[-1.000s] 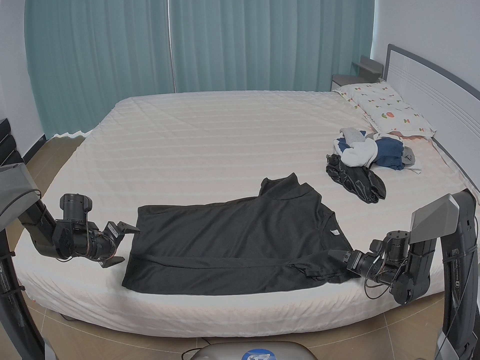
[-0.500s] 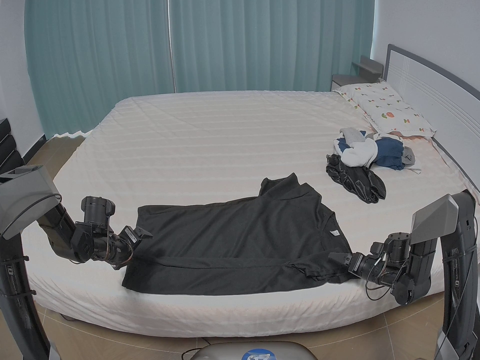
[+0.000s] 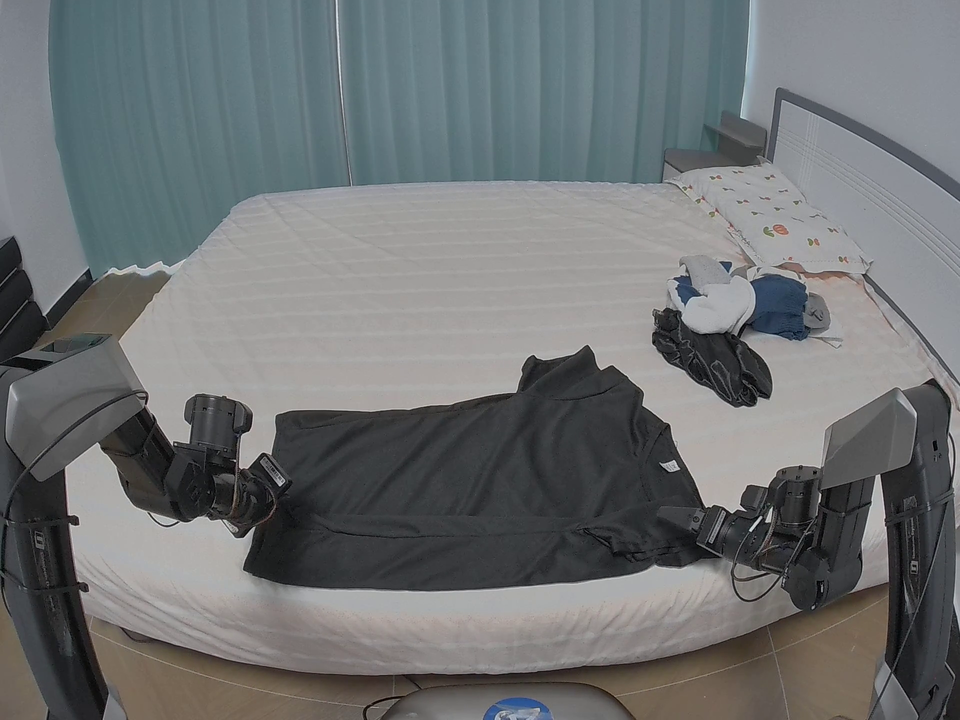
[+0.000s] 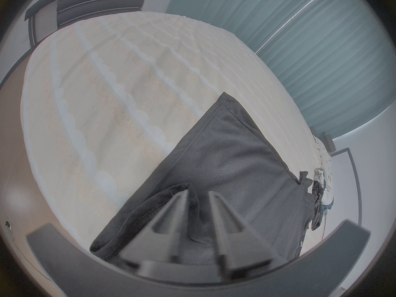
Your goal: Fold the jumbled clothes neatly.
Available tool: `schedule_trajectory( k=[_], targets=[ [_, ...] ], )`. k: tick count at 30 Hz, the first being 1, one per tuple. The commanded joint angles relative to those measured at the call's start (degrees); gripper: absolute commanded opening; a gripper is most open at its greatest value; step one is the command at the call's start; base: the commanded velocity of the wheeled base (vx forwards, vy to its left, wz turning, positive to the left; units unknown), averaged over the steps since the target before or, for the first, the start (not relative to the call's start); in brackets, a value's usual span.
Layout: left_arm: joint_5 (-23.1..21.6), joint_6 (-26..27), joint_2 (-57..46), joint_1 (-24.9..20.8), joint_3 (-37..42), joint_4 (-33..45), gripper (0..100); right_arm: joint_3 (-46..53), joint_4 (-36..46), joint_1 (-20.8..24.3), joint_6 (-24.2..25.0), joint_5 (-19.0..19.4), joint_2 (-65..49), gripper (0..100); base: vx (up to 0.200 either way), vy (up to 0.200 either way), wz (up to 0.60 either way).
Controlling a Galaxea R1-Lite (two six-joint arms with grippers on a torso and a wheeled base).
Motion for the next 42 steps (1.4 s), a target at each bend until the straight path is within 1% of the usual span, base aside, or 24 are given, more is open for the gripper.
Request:
schedule_trajectory(
  k=[1,5,12,13,23,31,42],
  targets=[
    [0.49,-0.08,0.94,-0.26,-0.46,0.14,0,0.02,-0.82,0.00,0.01,0.01,0.16,100,0.000,0.000,0.00],
    [3.48,-0.08,1.03,0.01,-0.46,0.14,0,0.02,-0.91,0.09,-0.08,0.01,0.07,100,0.000,0.000,0.00],
    [3.92,-0.08,0.50,0.18,-0.46,0.23,0,0.02,-0.91,0.27,-0.52,-0.16,-0.46,100,0.000,0.000,0.00],
    [4.00,-0.26,0.50,0.27,-0.46,0.23,0,0.02,-0.91,0.18,-0.60,-0.16,-0.46,0,0.000,0.000,0.00],
    [4.88,-0.79,1.12,0.88,-0.81,0.14,0,-0.33,-0.91,-0.09,-0.78,-0.16,-1.87,0,0.000,0.000,0.00],
    [4.97,-0.79,1.73,1.24,-0.90,0.14,0,-0.60,-1.00,-1.93,-0.69,-0.34,-2.48,0,0.000,0.000,0.00],
    [4.97,-0.79,1.91,1.50,-0.99,0.14,0,-0.68,-1.00,-2.02,-0.43,-0.43,-2.39,0,0.000,0.000,0.00]
  ],
)
